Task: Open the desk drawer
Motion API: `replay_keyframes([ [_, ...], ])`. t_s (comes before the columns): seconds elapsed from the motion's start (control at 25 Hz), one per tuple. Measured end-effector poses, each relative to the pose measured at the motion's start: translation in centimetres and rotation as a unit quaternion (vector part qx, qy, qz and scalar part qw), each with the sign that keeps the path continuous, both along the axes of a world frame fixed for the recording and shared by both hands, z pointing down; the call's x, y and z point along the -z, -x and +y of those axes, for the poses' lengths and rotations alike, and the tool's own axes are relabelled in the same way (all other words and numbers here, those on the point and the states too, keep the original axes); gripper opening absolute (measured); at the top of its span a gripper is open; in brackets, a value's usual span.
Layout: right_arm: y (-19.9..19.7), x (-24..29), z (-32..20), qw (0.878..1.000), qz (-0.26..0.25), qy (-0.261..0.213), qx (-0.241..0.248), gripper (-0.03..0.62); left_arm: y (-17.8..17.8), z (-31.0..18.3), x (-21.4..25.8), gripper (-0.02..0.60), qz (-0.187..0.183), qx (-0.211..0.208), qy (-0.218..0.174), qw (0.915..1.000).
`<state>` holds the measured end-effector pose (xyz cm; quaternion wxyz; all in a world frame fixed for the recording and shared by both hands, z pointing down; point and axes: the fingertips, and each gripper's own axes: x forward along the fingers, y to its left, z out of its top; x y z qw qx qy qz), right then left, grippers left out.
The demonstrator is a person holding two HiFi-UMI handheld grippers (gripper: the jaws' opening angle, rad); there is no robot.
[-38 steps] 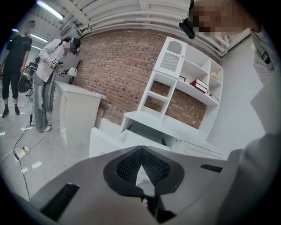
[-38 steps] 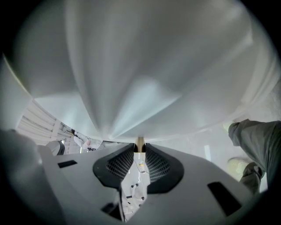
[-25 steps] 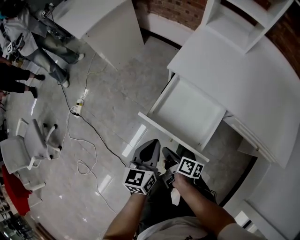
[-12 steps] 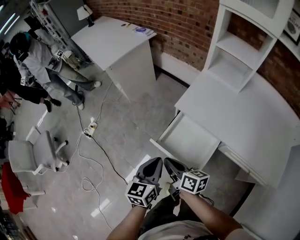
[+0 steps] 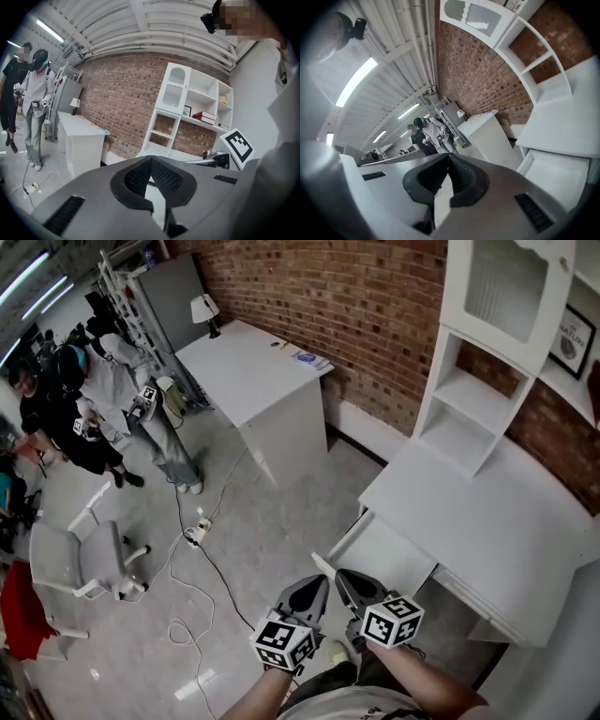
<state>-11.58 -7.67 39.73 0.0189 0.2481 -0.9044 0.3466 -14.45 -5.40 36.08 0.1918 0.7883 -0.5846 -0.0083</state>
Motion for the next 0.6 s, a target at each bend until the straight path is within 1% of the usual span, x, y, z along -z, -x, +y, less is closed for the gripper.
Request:
replay_keyframes([
  [0.16, 0.1, 3.5, -0.6, 0.998, 0.014, -0.053, 0.011, 0.018, 0.4, 0.0, 2.7, 0.011, 0.002, 0.008, -0.015, 0.9999],
  [0.36, 0.8, 7.3, -0.4, 0.993, 0.025, -0.115, 0.023, 0.019, 1.0, 0.4, 5.9, 0.011, -0.004, 0.013, -0.04, 0.9991],
  [0.6, 0.9, 9.7, -0.8, 0.987, 0.034, -0.152, 0.025, 0.018, 1.2, 0.3, 8.0, 0.011, -0.014, 0.02, -0.063, 0.9977],
])
